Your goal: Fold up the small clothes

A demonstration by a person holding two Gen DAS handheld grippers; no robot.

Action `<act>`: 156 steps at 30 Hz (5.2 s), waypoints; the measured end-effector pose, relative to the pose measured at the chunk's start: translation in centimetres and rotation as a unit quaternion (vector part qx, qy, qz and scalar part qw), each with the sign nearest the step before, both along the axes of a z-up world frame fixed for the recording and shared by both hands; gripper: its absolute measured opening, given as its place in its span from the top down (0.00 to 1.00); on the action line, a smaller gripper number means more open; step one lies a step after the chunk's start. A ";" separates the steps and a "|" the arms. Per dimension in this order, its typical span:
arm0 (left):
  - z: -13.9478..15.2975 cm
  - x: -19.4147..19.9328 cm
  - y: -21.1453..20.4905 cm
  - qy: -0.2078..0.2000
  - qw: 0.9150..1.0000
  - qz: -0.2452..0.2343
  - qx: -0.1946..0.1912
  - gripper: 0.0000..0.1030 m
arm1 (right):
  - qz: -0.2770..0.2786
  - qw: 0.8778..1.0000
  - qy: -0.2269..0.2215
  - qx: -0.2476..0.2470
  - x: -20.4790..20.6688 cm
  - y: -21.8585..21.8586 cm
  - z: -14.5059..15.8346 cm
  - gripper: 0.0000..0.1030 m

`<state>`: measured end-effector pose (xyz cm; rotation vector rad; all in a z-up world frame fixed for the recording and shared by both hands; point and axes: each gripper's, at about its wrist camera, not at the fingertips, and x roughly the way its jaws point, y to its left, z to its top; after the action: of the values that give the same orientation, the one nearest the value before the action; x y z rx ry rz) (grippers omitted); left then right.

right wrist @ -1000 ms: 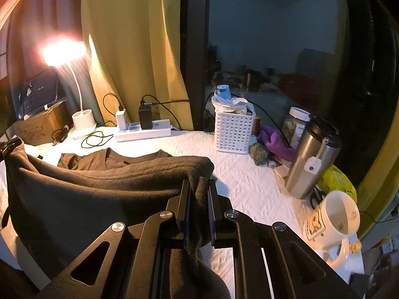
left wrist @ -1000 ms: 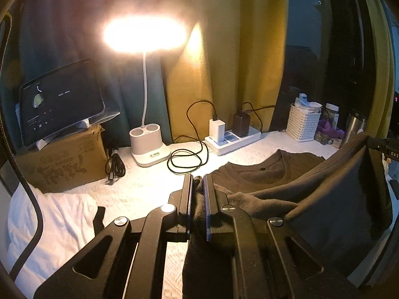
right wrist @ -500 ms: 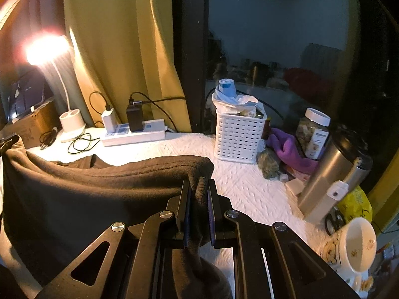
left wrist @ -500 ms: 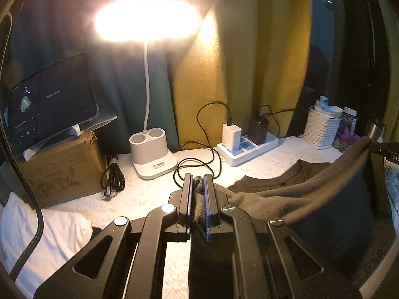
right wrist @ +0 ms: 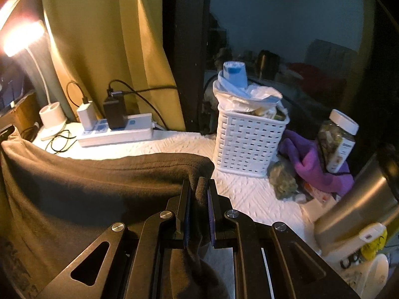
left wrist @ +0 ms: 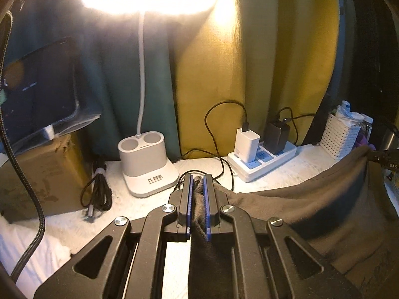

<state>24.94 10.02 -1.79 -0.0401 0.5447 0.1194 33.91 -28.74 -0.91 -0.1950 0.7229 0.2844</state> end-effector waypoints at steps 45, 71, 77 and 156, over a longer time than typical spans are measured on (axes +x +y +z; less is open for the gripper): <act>-6.9 2.9 1.3 0.180 0.984 -0.003 -0.010 0.94 | -0.075 0.994 0.062 -0.051 3.8 -2.1 -6.6 0.20; -4.4 -0.4 2.2 0.125 0.992 0.031 -0.013 0.94 | -0.028 0.994 0.101 -0.012 4.0 -2.7 -5.8 0.90; -3.3 1.3 2.3 0.104 0.994 0.028 0.002 0.94 | -0.038 0.996 0.044 -0.062 5.8 -3.6 -2.5 0.90; -7.6 -20.0 -3.0 0.148 0.983 -0.013 -0.104 0.39 | -0.097 0.991 0.082 0.045 -21.2 -11.8 -7.0 0.38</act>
<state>4.98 7.04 -9.35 -0.2218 0.8527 0.0424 12.69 -40.57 -7.86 -0.0154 0.8830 0.1484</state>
